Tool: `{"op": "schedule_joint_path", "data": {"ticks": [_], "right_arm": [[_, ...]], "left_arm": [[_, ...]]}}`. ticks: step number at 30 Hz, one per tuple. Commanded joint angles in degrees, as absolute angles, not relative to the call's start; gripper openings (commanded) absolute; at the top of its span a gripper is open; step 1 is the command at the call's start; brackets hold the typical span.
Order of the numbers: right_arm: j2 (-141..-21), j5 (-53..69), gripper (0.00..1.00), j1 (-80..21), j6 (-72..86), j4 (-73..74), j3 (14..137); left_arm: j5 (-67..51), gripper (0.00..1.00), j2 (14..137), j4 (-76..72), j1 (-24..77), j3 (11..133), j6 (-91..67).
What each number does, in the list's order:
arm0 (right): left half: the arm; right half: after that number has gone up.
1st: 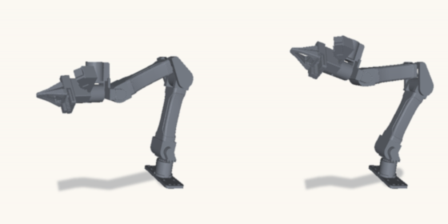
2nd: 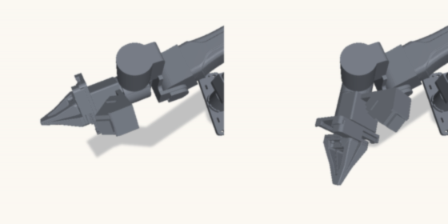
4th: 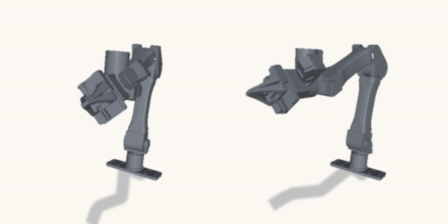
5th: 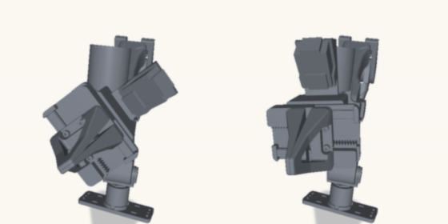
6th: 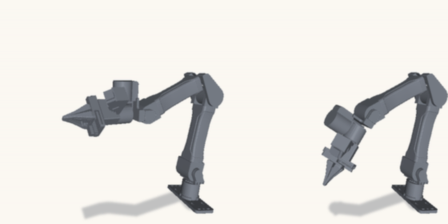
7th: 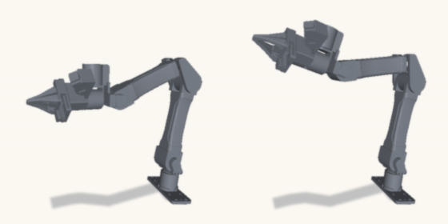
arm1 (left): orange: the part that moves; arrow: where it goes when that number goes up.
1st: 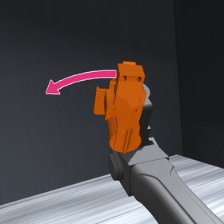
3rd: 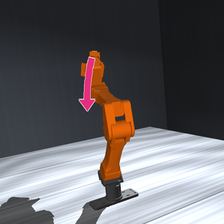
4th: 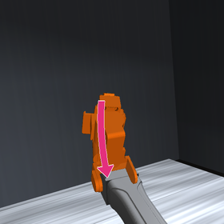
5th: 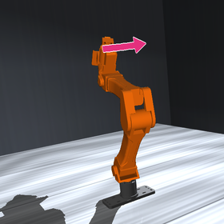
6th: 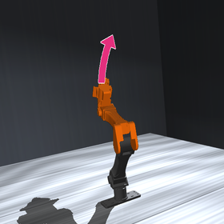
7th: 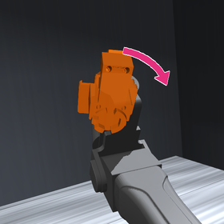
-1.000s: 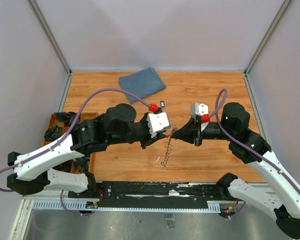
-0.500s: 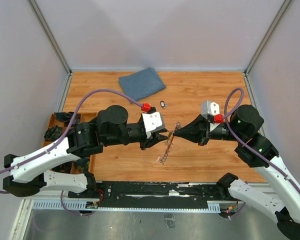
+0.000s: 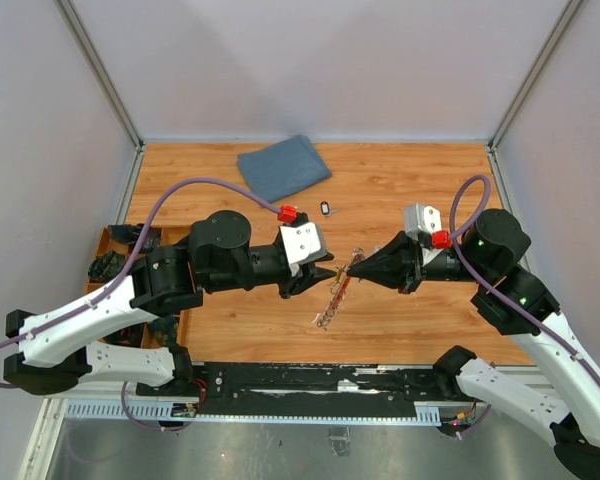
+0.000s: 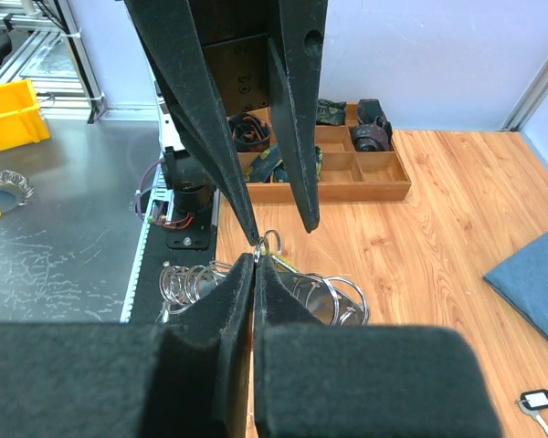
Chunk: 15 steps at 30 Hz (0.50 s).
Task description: Put the keys on the keyring
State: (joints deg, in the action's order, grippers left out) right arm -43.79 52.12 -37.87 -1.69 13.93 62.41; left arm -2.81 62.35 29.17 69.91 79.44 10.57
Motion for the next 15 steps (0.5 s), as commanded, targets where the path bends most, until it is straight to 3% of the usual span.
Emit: {"op": "schedule_joint_path", "data": {"ticks": [1, 5, 10, 15], "right_arm": [[-43.5, 54.3, 0.00, -38.4, -1.4, 11.6, 64.9], [-43.6, 54.6, 0.00, -38.5, -1.4, 11.7, 65.0], [-43.5, 54.5, 0.00, -38.5, -1.3, 11.8, 65.0], [-43.5, 54.6, 0.00, -38.4, -1.3, 11.7, 64.9]], "left_arm": [[-4.8, 0.36, 61.6, 26.7, 70.2, 79.2, 11.7], [-7.0, 0.33, 62.0, 26.8, 70.2, 79.3, 12.1], [-8.9, 0.19, 62.4, 27.2, 70.2, 79.5, 12.8], [-9.1, 0.13, 62.3, 27.5, 70.2, 79.5, 12.8]]}}
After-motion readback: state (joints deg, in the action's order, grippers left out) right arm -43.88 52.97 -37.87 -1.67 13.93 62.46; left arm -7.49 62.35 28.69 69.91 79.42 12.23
